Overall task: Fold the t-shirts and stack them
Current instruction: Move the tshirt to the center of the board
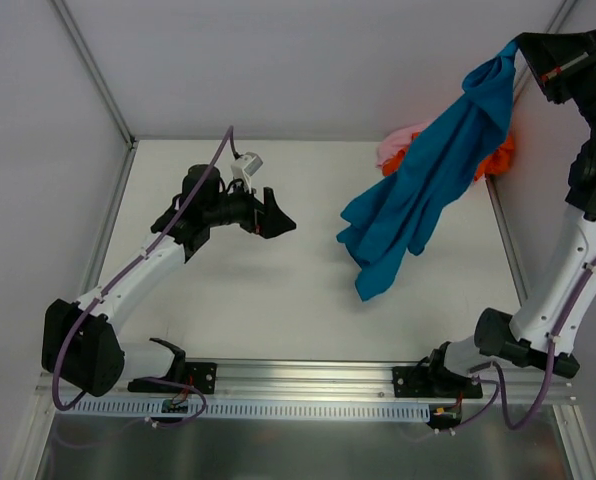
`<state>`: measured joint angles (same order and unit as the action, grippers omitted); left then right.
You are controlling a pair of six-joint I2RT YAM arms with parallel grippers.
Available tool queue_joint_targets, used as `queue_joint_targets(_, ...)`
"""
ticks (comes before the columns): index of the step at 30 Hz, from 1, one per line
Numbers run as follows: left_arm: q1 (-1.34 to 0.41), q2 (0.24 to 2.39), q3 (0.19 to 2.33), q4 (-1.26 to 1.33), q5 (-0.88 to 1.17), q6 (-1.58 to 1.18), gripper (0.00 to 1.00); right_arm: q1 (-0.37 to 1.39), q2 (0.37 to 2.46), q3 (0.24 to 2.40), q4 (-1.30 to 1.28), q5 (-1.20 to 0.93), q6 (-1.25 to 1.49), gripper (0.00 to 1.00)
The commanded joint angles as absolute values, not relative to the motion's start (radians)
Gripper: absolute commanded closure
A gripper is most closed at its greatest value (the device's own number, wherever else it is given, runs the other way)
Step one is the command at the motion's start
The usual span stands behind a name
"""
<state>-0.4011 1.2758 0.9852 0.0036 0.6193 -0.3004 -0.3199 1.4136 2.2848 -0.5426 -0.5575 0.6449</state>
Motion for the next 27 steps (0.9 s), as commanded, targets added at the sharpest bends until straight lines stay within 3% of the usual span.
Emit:
queue_joint_targets(1, -0.431, 1.287, 1.006, 0.057, 0.614, -0.316, 0.01, -0.307, 1.520, 2.429, -0.304, -0.716, 0.901, 1.00)
queue_joint_targets(3, -0.454, 1.301, 1.018, 0.058, 0.598, -0.318, 0.01, -0.311, 1.580, 2.508, -0.292, -0.739, 0.916, 1.00)
queue_joint_targets(6, -0.488, 1.327, 1.046, 0.049, 0.577, -0.314, 0.01, -0.334, 1.539, 2.430, -0.322, -0.782, 0.896, 0.99)
queue_joint_targets(7, -0.497, 1.336, 1.052, 0.045, 0.572, -0.308, 0.01, -0.345, 1.511, 2.331, -0.353, -0.776, 0.862, 0.61)
queue_joint_targets(8, -0.505, 1.339, 1.067, 0.031, 0.566, -0.305, 0.01, -0.353, 1.484, 2.288, -0.423, -0.776, 0.776, 0.02)
queue_joint_targets(12, -0.543, 1.345, 1.083, 0.009, 0.538, -0.293, 0.01, -0.373, 1.514, 2.480, -0.811, -0.660, 0.522, 0.01)
queue_joint_targets(16, -0.569, 1.355, 1.085, 0.021, 0.497, -0.298, 0.01, -0.373, 1.534, 2.602, -0.983, -0.537, 0.407, 0.00)
queue_joint_targets(20, -0.618, 1.396, 1.091, 0.078, 0.398, -0.313, 0.01, -0.374, 1.444, 2.430, -1.029, -0.445, 0.377, 0.00)
queue_joint_targets(27, -0.742, 1.748, 1.307, 0.110, 0.344, -0.324, 0.01, -0.347, 1.335, 2.130, -1.055, -0.391, 0.348, 0.01)
